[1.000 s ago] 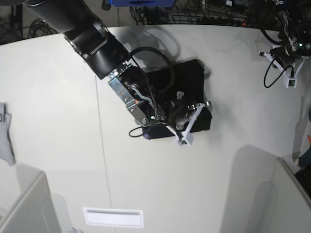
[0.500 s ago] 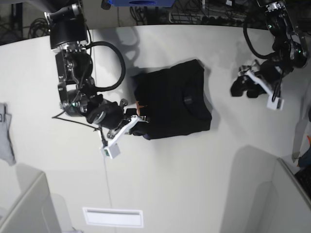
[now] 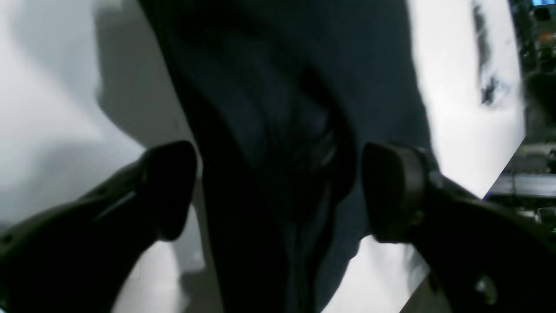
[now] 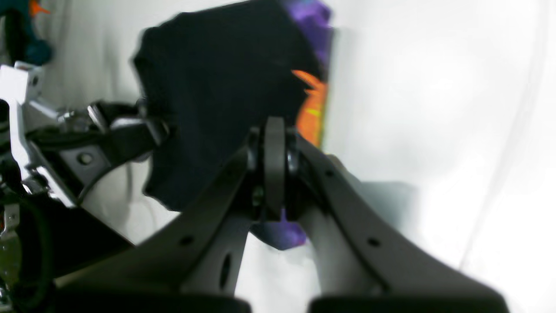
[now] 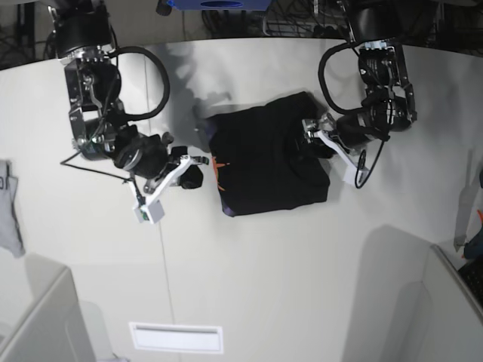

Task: Fold the T-shirt properly
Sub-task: 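Grasp the folded bundle with the left gripper and straighten it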

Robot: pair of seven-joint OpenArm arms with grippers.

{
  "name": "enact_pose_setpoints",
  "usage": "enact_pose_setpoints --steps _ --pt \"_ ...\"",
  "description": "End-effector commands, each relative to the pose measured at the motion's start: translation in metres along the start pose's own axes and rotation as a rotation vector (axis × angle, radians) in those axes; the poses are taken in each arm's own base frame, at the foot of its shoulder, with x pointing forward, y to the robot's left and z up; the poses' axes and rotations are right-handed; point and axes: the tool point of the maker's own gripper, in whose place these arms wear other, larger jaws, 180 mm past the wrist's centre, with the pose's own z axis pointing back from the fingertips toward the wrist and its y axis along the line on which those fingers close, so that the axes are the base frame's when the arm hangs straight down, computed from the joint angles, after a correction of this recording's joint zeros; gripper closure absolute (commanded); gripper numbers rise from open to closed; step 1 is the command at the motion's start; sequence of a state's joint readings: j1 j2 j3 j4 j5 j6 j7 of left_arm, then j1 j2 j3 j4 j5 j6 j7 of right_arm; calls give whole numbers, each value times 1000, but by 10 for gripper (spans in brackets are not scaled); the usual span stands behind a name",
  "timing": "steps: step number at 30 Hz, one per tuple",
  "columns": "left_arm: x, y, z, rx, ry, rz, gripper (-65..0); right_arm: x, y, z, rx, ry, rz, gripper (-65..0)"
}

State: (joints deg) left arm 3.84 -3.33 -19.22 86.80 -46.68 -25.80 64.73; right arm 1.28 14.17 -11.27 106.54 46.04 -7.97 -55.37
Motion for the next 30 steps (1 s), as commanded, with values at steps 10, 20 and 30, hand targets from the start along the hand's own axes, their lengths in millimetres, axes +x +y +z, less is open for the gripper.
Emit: enact_pose_setpoints --steps 10,20,30 --pt "6 3 -17 5 106 -106 0 19 -35 28 -33 -112 -10 0" --pt "-30 3 -19 58 618 -752 0 4 -62 41 -90 -116 -72 0" --pt "17 9 -23 345 716 -1466 0 -13 -110 71 -210 -154 -197 0"
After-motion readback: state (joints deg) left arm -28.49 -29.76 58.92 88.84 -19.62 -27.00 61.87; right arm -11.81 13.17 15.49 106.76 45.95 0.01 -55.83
